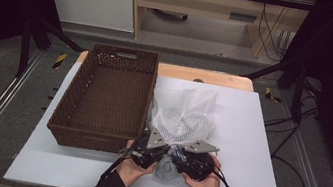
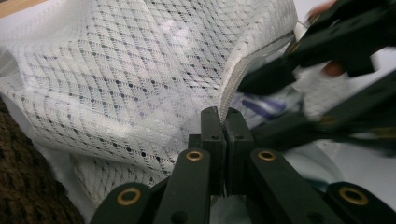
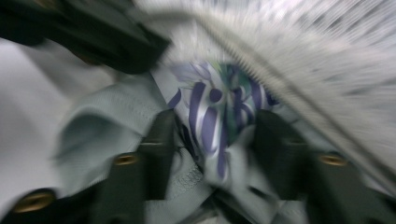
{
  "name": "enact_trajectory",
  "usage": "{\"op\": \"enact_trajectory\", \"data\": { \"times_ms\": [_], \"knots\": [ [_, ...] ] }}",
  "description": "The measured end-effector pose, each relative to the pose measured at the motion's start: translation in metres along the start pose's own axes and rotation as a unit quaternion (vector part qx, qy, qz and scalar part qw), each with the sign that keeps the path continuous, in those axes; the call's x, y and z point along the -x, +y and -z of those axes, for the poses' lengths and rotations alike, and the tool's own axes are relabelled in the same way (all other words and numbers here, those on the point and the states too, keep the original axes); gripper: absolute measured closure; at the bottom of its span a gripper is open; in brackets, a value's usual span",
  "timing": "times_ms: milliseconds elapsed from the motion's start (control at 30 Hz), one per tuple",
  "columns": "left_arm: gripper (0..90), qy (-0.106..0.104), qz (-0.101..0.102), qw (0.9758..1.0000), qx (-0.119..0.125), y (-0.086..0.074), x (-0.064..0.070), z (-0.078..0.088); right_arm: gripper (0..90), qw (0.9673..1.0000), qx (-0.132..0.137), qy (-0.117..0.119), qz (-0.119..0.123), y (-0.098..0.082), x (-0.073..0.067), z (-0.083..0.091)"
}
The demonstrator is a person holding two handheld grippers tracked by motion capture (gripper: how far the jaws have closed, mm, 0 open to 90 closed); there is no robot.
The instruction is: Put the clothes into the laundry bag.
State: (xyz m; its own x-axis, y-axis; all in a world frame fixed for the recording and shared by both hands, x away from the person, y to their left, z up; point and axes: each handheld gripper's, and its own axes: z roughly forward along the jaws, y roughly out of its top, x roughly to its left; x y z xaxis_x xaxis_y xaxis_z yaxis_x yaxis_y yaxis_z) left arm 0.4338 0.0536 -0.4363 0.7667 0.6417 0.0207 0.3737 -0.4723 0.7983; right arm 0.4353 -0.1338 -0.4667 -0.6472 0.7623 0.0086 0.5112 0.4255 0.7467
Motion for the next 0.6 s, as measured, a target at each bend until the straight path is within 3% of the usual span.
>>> {"op": "enact_trajectory", "data": {
  "times_ms": [100, 200, 267, 300, 400, 467, 600],
  "knots": [
    [88.5, 0.000, -0.006, 1.0000, 0.003, 0.002, 0.003, 0.003, 80.2, 0.9996, 0.005, -0.015, -0.025, 0.001, 0.001, -0.006],
    [88.5, -0.002, -0.005, 0.9999, 0.010, 0.004, 0.003, 0.007, 82.4, 0.9973, 0.038, -0.044, -0.043, 0.004, 0.005, -0.004],
    [88.5, -0.002, -0.005, 0.9999, 0.015, 0.006, 0.003, 0.010, 82.7, 0.9935, 0.061, -0.064, -0.072, 0.007, 0.010, -0.006],
    [88.5, -0.003, -0.005, 0.9999, 0.016, 0.006, 0.003, 0.012, 82.8, 0.9906, 0.069, -0.087, -0.080, 0.008, 0.013, -0.009],
    [88.5, -0.005, -0.007, 0.9999, 0.014, 0.006, 0.005, 0.013, 82.7, 0.9848, 0.064, -0.134, -0.091, 0.008, 0.022, -0.020],
    [88.4, -0.002, -0.011, 0.9999, 0.008, 0.005, 0.005, 0.010, 82.0, 0.9849, 0.060, -0.132, -0.094, 0.007, 0.025, -0.022],
    [88.4, -0.004, -0.007, 1.0000, -0.003, 0.002, 0.002, 0.004, 72.6, 0.9892, 0.057, -0.110, -0.078, 0.007, 0.026, -0.013]
  ]
}}
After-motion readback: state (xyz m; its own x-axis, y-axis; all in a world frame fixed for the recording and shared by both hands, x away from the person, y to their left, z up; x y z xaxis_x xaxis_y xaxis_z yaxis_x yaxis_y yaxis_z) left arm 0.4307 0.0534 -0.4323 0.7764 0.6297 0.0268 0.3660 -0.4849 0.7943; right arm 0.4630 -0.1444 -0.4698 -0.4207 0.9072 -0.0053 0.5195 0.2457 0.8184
